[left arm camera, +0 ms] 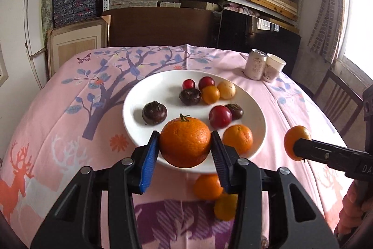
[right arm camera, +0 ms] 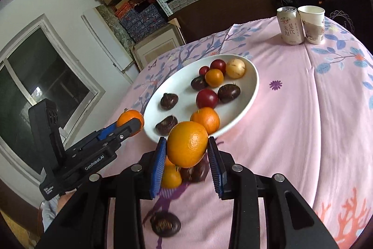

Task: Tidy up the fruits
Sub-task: 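Lower both citrus fruits onto the white plate and open both tools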

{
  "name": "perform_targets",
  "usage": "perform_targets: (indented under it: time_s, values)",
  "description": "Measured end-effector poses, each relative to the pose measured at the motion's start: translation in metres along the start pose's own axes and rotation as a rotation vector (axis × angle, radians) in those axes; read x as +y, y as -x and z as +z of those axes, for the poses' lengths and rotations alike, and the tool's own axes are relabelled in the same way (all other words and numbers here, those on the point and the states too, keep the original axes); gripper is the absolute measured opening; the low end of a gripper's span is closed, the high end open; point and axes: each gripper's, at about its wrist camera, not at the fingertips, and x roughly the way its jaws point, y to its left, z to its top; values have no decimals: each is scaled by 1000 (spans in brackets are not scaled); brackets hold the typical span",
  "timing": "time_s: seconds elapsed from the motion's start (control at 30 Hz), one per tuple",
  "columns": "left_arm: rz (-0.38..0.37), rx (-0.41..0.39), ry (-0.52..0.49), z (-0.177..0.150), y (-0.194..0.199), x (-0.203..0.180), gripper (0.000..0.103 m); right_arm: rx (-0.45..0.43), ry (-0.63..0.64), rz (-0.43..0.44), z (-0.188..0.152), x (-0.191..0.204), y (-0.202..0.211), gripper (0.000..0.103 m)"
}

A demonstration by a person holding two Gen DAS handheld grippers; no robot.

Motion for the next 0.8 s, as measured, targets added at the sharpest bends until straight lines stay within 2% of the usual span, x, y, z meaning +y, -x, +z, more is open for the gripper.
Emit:
perform_targets:
  time_s: [0.13,0.2,0.27,0.3,0.33,0.37,0.4,0.5,0.57,0.67,0.8]
  values:
    - [10,7,39,6,-21,7,44,-31,-74,-62,15,-18,-32,36]
    - [18,13,39,6,-28,11,44,-24,-93,-67,18,-26,-42,36]
    - [23,9,56,6,-33,16,44,-64,-103,-49,20,-30,-43,38]
    - [27,0,66,6,-34,19,49,-88,-103,-45,20,-31,-41,44]
    - [39,-14,73,6,-33,20,65,-106,-102,-40,21,-30,-36,71]
    - [57,-32,74,5,-29,22,73,-133,-100,-31,22,-29,-30,77]
    - [67,-56,74,4,-24,23,80,-158,-93,-12,22,-27,-23,78]
    - [62,-81,76,-1,-6,27,80,-188,-61,41,18,-20,-1,77]
    - [29,-63,95,-12,5,28,80,-191,-41,57,7,-18,11,77]
    - [-27,-27,72,-32,17,19,80,-164,-13,19,-12,-16,17,78]
    - [-58,1,-31,-59,28,-10,85,-131,-18,-46,-26,-21,19,78]
